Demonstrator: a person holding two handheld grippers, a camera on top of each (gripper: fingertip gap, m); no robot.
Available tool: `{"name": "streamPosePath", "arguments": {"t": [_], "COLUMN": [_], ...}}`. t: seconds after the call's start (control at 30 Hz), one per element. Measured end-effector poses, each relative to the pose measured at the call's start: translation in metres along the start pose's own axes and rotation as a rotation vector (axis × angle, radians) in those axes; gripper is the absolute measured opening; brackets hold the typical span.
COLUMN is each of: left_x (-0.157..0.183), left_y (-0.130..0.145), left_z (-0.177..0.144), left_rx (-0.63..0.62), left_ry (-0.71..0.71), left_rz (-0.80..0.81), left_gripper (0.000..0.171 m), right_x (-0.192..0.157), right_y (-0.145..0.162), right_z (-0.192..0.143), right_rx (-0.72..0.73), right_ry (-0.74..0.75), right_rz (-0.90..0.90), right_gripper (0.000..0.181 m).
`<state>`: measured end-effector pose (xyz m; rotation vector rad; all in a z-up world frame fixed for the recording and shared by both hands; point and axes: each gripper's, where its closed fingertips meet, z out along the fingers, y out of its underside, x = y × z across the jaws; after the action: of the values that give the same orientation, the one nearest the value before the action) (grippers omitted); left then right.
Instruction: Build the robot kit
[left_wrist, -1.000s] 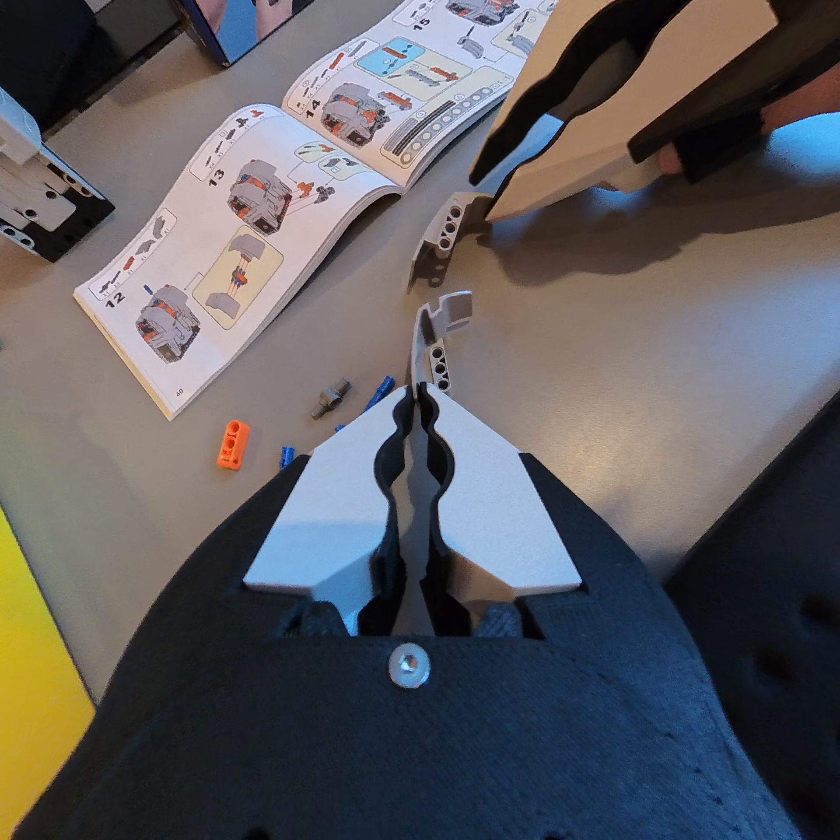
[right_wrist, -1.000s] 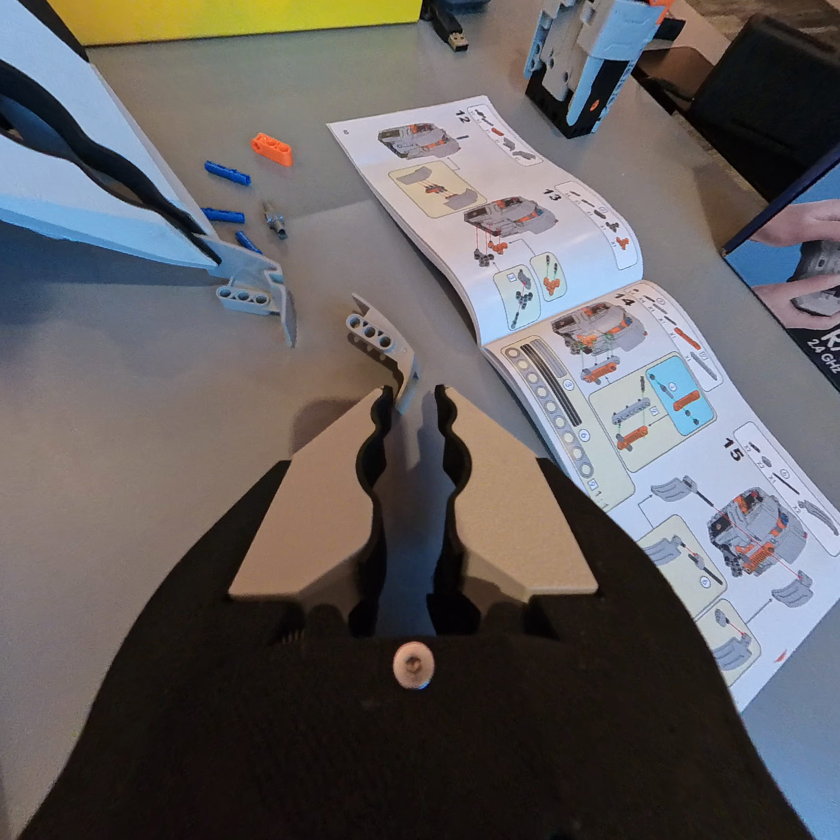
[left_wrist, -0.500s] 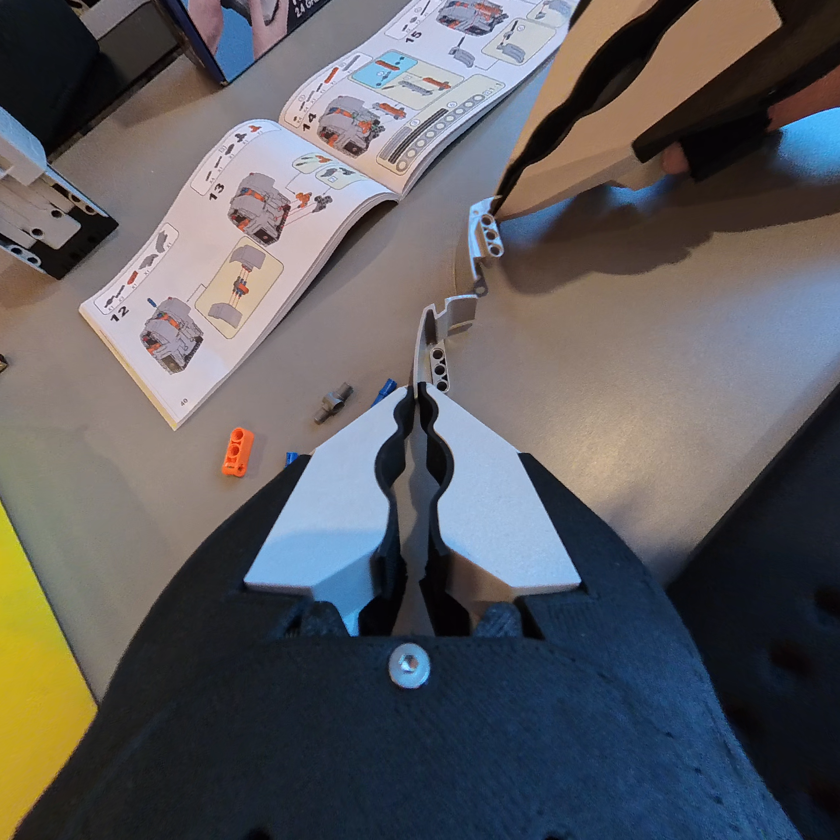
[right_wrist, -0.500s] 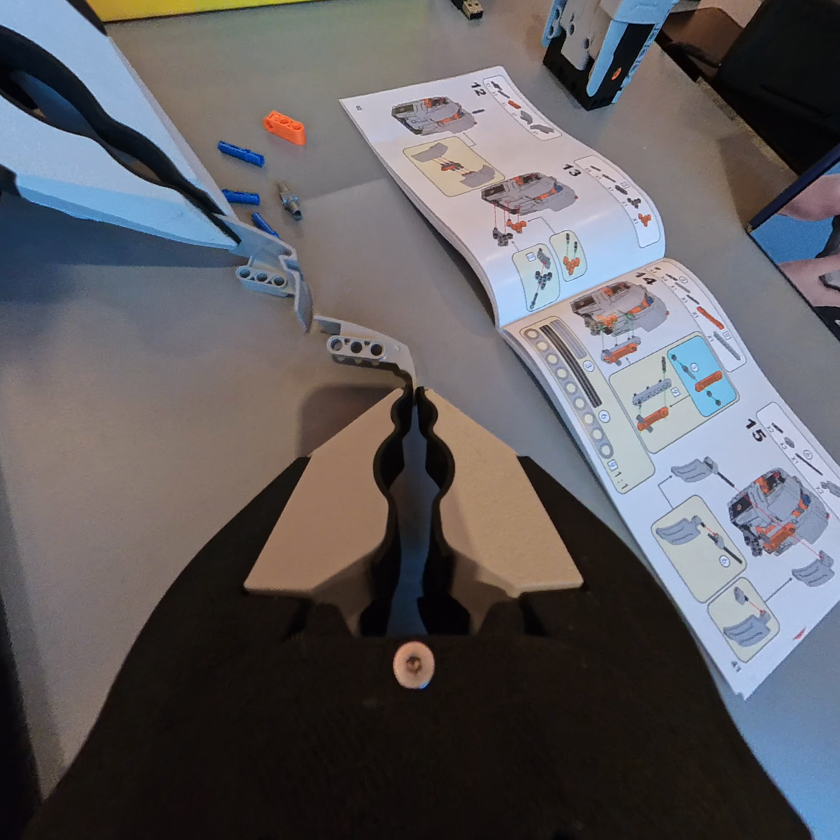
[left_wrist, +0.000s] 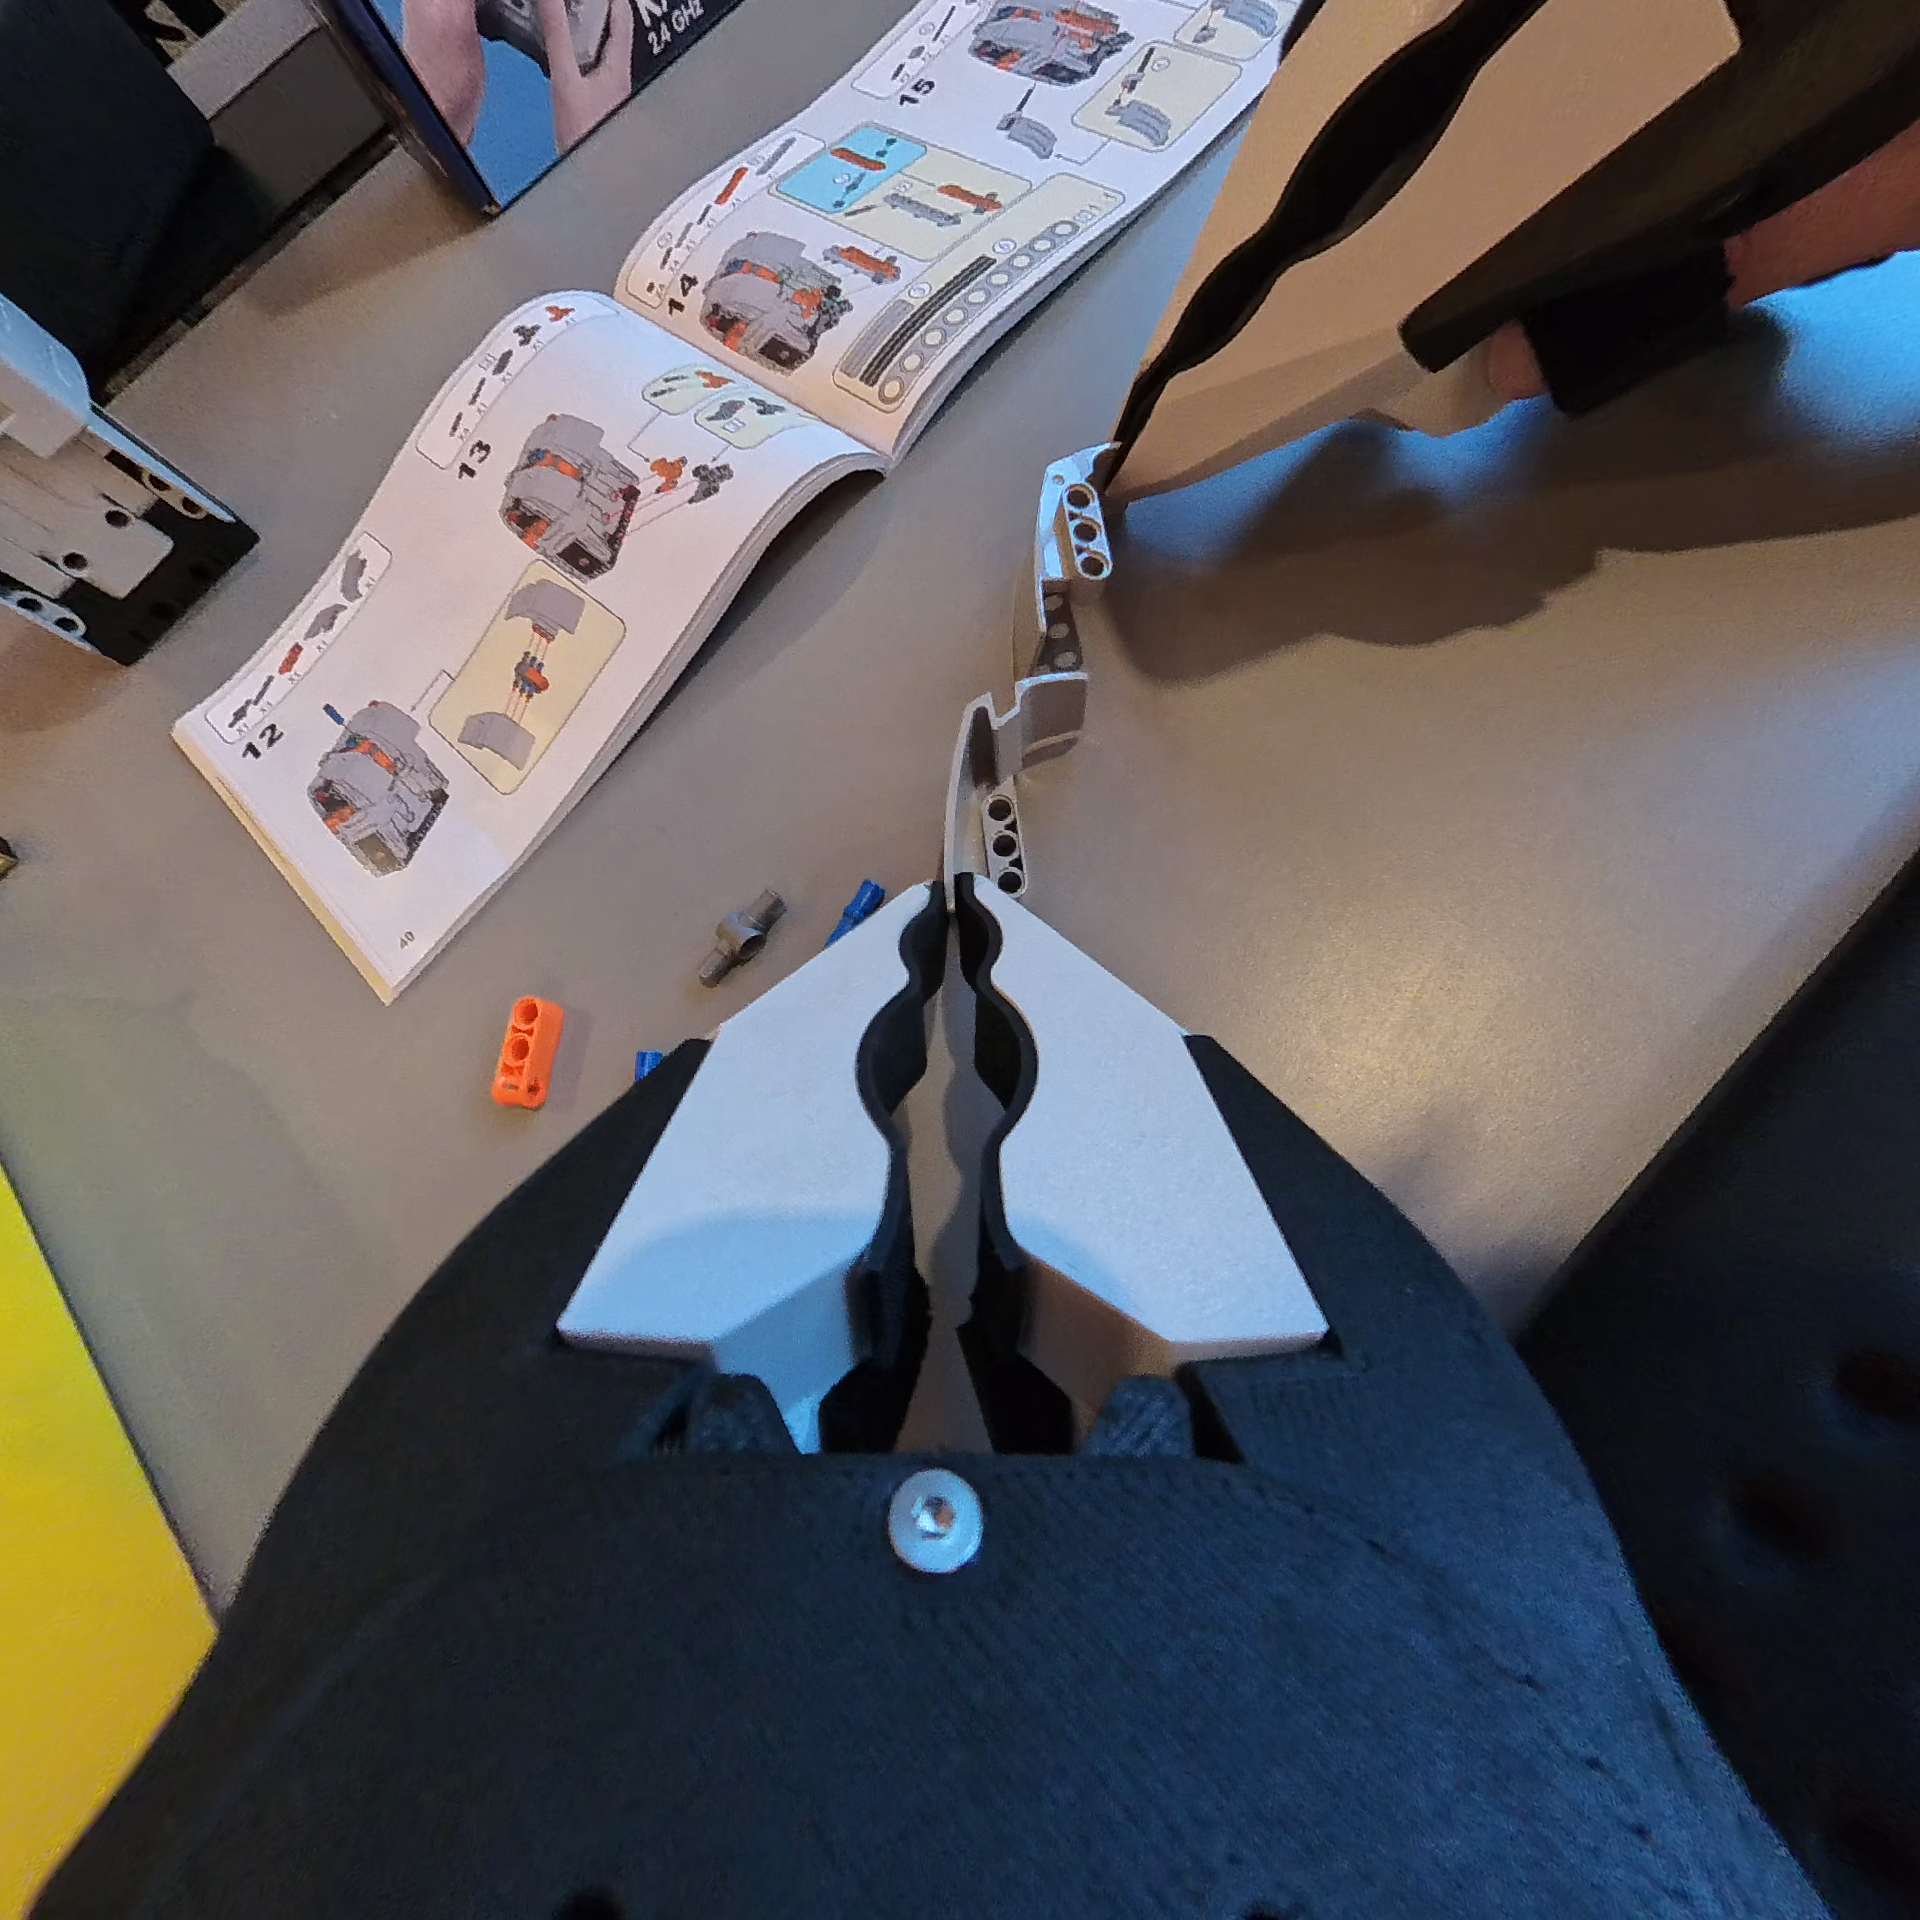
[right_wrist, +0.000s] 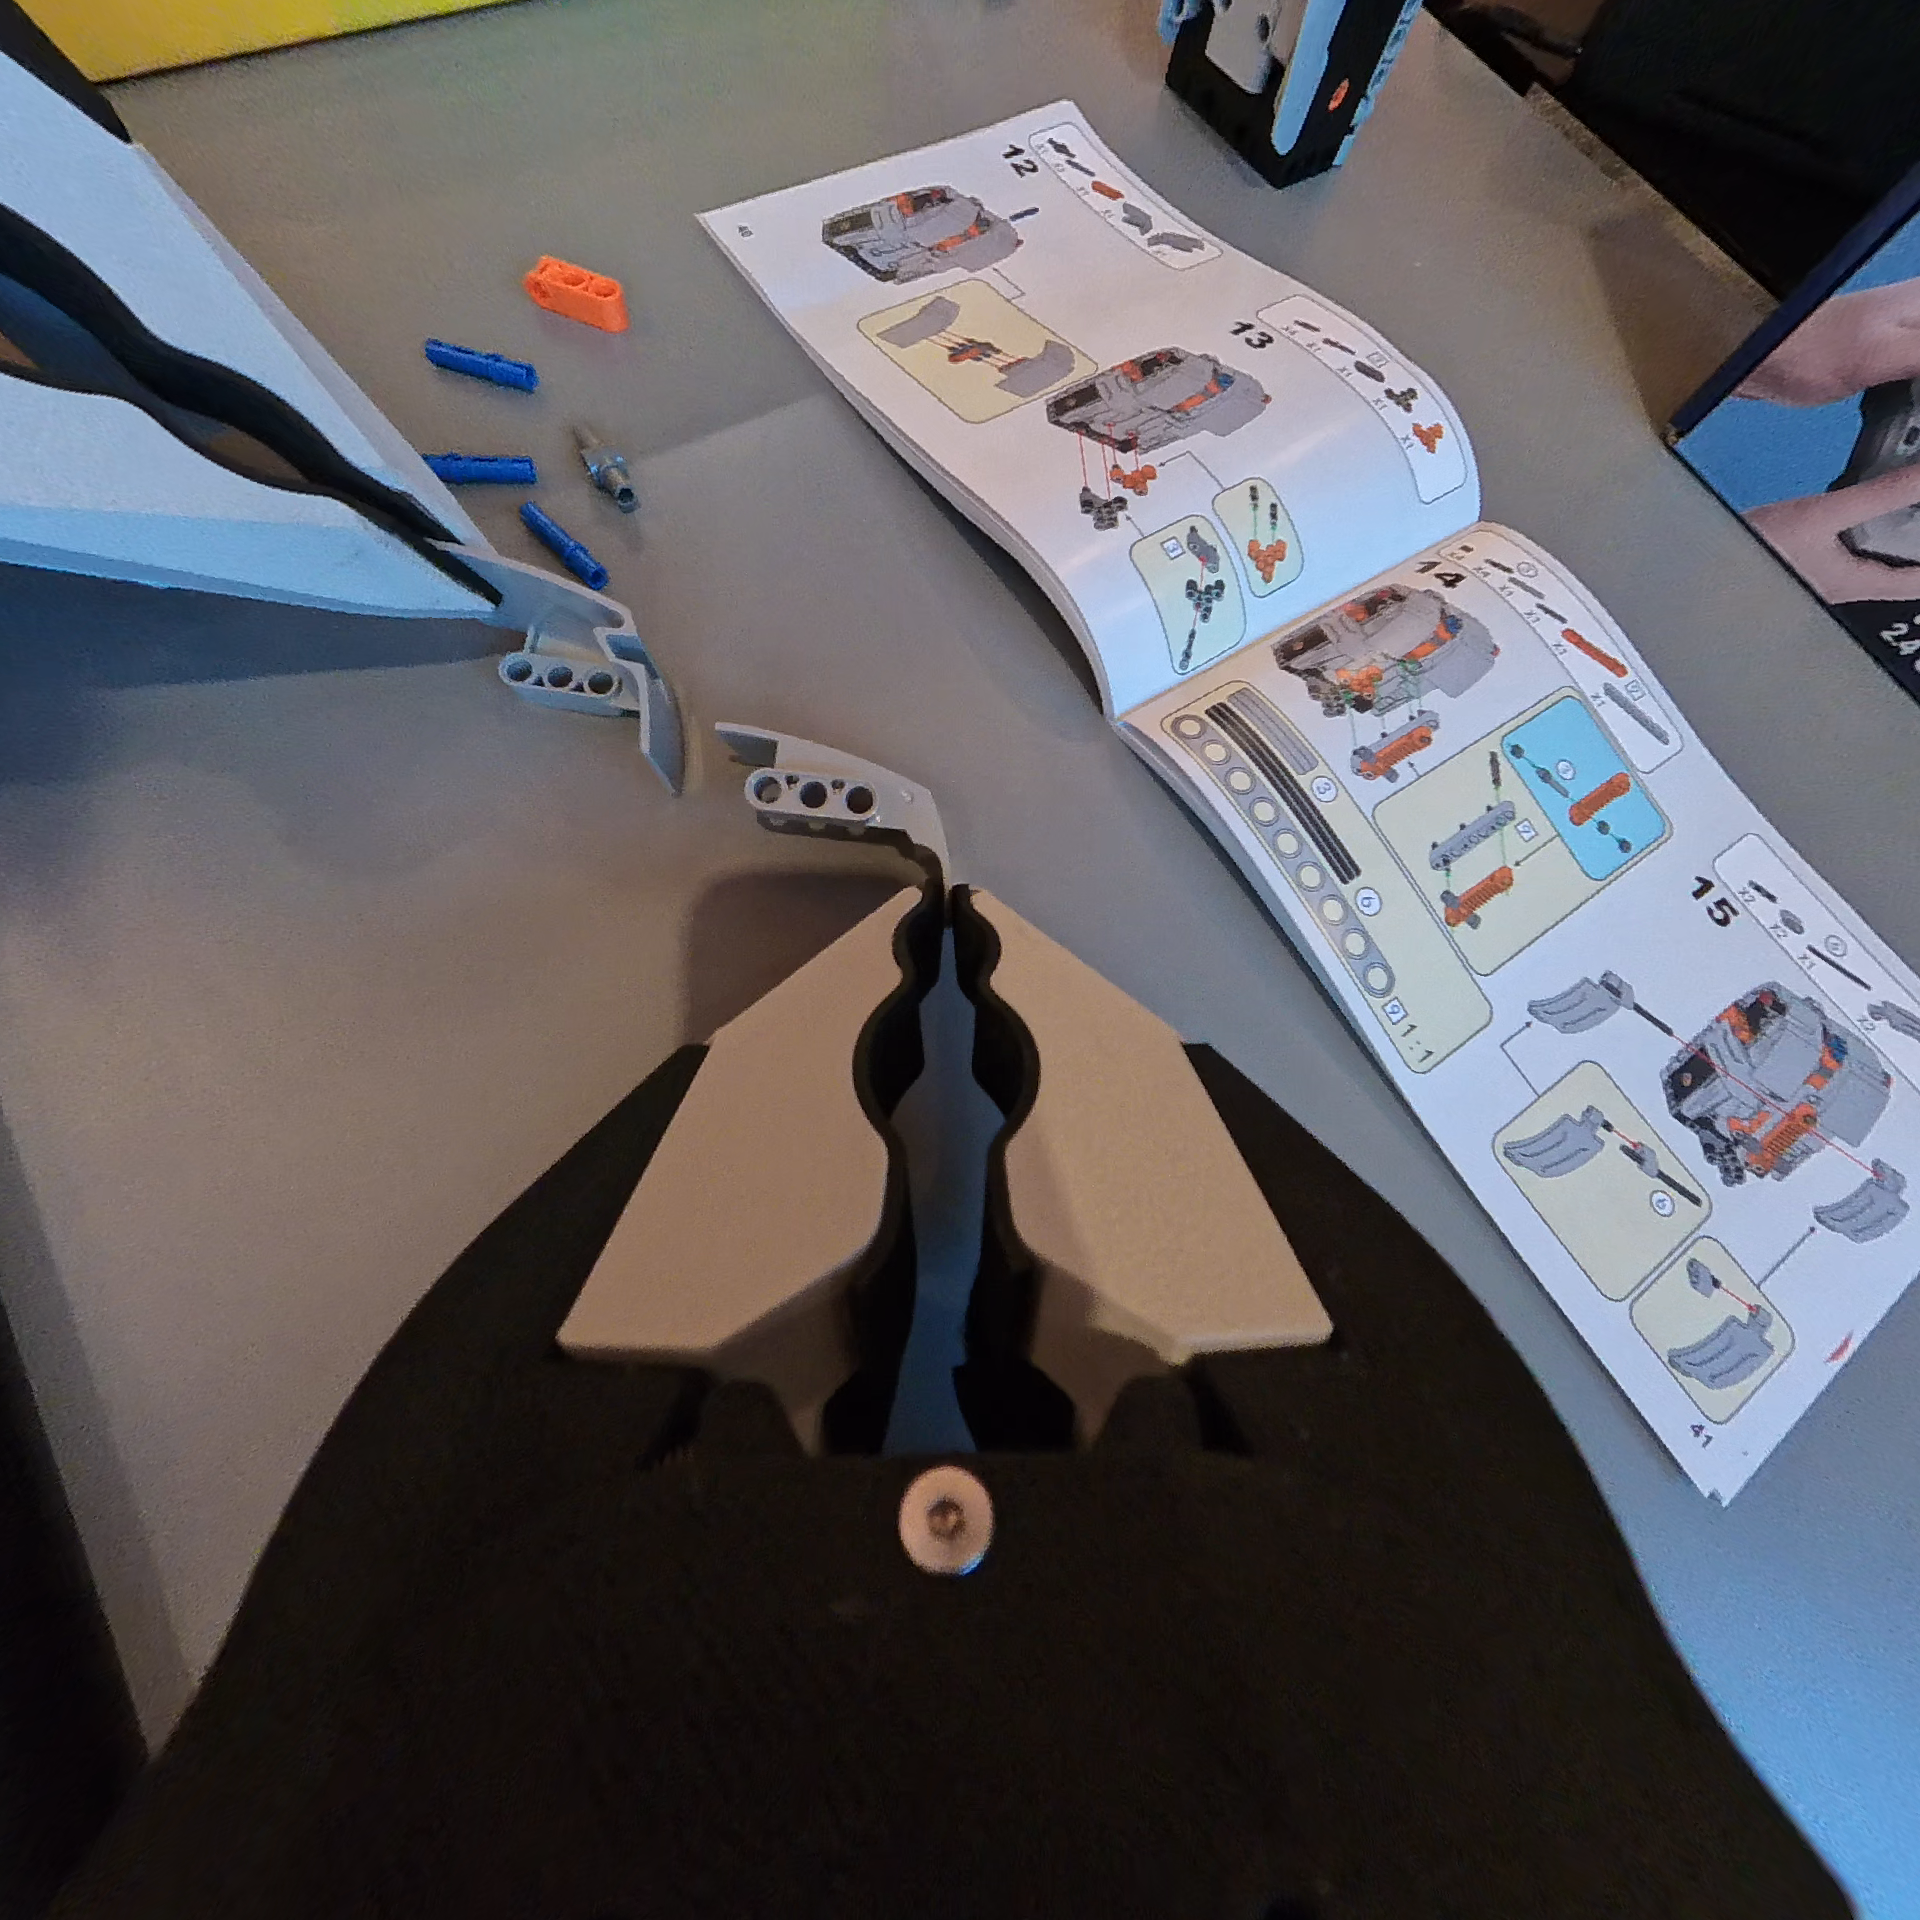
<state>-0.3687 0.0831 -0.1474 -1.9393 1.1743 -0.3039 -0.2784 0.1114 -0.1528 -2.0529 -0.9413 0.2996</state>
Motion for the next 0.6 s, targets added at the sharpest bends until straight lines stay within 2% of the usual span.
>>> {"name": "streamPosePath", "arguments": {"t": [0.47, 0.6], "left_x": [-0.002, -0.0018], "left_y": [0.0019, 0.007], "left_z": [0.0017, 0.0039], "left_rx": [-0.012, -0.039], "left_ry": [-0.028, -0.032], "left_rz": [0.006, 0.01], "left_gripper": [0.002, 0.008], "right_x": [-0.0045, -0.0057], "right_y": [0.0047, 0.0059], "right_z": [0.0012, 0.0014], "right_rx": [-0.026, -0.031], "right_ry": [-0.007, -0.012], "right_rz": [-0.025, -0.035], "right_gripper": [0.003, 0.005]}}
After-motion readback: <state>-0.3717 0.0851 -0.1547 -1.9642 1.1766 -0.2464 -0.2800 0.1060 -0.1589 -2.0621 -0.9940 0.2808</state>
